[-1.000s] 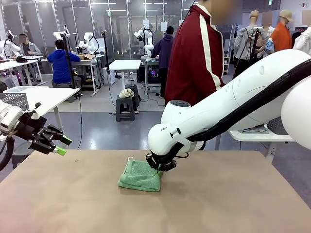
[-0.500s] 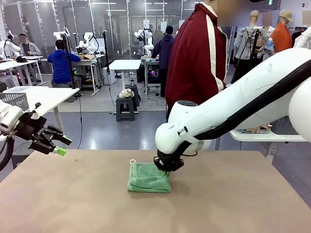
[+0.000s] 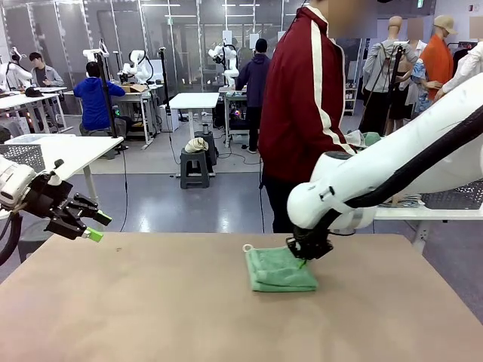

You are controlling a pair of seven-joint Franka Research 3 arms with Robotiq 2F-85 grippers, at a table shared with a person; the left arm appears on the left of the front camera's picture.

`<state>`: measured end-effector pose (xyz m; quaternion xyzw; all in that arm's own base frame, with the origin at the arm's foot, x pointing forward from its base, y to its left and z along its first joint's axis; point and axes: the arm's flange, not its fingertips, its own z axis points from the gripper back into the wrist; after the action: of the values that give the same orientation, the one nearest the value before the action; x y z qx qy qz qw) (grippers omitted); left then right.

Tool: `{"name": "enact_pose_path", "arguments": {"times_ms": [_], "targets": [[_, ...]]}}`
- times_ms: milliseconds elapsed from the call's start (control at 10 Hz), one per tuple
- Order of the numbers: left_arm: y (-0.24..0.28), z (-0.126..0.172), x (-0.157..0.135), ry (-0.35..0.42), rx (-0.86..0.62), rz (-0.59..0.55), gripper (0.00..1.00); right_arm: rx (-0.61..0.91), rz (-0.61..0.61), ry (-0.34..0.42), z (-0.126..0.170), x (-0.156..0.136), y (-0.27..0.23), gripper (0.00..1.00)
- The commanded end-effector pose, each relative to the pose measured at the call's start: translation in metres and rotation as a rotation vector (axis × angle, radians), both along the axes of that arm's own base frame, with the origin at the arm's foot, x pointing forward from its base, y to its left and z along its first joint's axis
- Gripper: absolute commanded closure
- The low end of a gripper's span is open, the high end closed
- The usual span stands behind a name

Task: Fold the towels and place them in the basket.
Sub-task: Place the folded Towel with hook on the right side of the table.

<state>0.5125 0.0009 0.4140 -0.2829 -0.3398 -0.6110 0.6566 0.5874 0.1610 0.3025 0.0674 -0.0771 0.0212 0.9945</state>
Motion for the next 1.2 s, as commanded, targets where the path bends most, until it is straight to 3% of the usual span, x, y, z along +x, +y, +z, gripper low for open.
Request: {"name": "enact_pose_path", "arguments": {"times_ms": [0, 400, 600, 1100], "targets": [[0.000, 0.001, -0.001, 0.005, 0.007, -0.002, 0.24, -0.023, 0.012, -0.047, 0.003, 0.006, -0.037, 0.96], [0.000, 0.001, -0.001, 0.005, 0.007, -0.002, 0.24, -0.085, -0.002, -0.050, 0.010, 0.033, -0.135, 0.96], [0.000, 0.001, -0.001, 0.005, 0.007, -0.002, 0.24, -0.116, -0.070, -0.054, 0.014, 0.041, -0.174, 0.96], [0.000, 0.001, -0.001, 0.005, 0.007, -0.002, 0.24, -0.136, -0.104, -0.028, -0.002, 0.060, -0.231, 0.96]]}}
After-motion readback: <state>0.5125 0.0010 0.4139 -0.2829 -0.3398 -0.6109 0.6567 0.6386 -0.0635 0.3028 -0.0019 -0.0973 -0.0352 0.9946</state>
